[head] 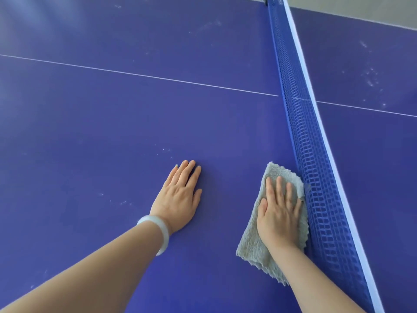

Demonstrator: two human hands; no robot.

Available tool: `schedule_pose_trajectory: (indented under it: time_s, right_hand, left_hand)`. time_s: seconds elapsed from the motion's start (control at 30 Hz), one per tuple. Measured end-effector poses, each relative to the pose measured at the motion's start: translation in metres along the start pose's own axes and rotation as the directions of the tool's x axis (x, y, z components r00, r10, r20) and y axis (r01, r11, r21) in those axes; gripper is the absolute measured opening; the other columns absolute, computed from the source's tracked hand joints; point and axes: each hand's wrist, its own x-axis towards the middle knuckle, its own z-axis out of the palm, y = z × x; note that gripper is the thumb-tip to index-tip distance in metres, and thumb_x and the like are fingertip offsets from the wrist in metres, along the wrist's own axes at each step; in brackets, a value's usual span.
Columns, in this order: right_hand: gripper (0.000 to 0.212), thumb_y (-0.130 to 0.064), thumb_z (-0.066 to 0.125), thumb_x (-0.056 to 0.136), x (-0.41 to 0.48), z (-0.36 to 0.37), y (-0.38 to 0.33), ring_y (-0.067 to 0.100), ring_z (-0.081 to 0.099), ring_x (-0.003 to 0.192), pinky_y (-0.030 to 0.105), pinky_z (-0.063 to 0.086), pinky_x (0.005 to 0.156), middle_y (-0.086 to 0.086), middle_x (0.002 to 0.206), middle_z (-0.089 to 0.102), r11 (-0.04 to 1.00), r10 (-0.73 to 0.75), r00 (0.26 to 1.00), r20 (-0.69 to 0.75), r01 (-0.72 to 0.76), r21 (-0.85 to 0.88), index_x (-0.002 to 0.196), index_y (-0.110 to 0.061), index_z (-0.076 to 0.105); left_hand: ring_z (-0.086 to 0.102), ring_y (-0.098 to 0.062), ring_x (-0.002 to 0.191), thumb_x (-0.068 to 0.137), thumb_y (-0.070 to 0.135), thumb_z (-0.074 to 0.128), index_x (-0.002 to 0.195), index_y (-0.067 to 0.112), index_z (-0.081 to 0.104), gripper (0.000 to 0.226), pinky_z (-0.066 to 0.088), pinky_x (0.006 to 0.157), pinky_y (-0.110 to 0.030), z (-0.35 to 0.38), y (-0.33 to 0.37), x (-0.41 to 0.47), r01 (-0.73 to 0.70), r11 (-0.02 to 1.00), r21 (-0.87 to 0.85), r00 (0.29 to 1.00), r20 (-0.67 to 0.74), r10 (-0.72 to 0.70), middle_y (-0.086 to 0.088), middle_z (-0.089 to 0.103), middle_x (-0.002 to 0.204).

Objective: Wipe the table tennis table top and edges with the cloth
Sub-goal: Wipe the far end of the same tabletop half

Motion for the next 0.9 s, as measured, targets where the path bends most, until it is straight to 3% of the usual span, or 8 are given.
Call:
schedule_pose_trajectory:
  time_s: [0.13,0.33,0.67,0.77,0.9]
  right_hand:
    - [0.059,-0.037,0.009,0.103,0.038,-0.004,-0.001,0.021,-0.013,0.154,0.050,-0.001,0.125,-0.003,0.167,-0.008,0.999,-0.038,0.999,0.018,0.038,0.023,0.158,-0.029,-0.007]
    - [0.060,-0.038,0.008,0.102,0.139,-0.010,-0.010,0.020,-0.008,0.155,0.046,-0.005,0.125,-0.003,0.168,-0.004,0.996,-0.091,0.996,0.011,0.091,0.013,0.160,-0.027,-0.001]
    - [0.058,-0.030,0.025,0.103,0.312,-0.026,-0.037,0.023,0.004,0.155,0.051,0.002,0.124,0.000,0.168,0.008,0.993,-0.055,0.998,-0.008,0.055,0.103,0.160,-0.024,0.016]
    - [0.056,-0.027,0.028,0.103,0.302,-0.028,-0.046,0.024,0.010,0.154,0.050,0.006,0.124,0.002,0.167,0.014,0.990,-0.121,0.993,-0.018,0.122,0.074,0.159,-0.020,0.023]
    - [0.055,-0.025,0.032,0.104,0.183,-0.021,-0.070,0.024,0.013,0.154,0.047,0.005,0.125,0.005,0.166,0.019,0.941,-0.314,0.949,-0.022,0.314,0.128,0.158,-0.017,0.026]
  left_hand:
    - [0.020,-0.023,0.151,0.101,0.040,0.022,0.153,0.010,0.033,0.061,0.007,0.124,-0.036,-0.002,0.001,-0.001,0.018,1.000,-0.009,1.000,0.002,-0.018,-0.006,0.028,0.160]
    - [0.031,-0.024,0.146,0.099,0.038,0.031,0.148,0.009,0.043,0.058,0.014,0.120,-0.037,0.000,0.000,-0.002,0.022,1.000,-0.006,1.000,-0.002,-0.022,-0.007,0.038,0.156]
    - [0.029,-0.022,0.147,0.098,0.038,0.037,0.148,0.012,0.043,0.057,0.018,0.119,-0.037,0.002,-0.004,-0.002,0.006,1.000,0.004,0.999,-0.036,-0.006,-0.004,0.036,0.157]
    - [0.025,-0.021,0.149,0.099,0.038,0.035,0.150,0.012,0.040,0.058,0.015,0.122,-0.037,0.004,-0.001,-0.003,0.005,1.000,-0.002,1.000,-0.028,-0.005,-0.003,0.033,0.158]
    - [0.022,-0.022,0.150,0.099,0.040,0.030,0.152,0.011,0.037,0.060,0.010,0.123,-0.036,0.001,0.002,-0.002,0.012,1.000,-0.004,1.000,-0.003,-0.012,-0.005,0.030,0.159]
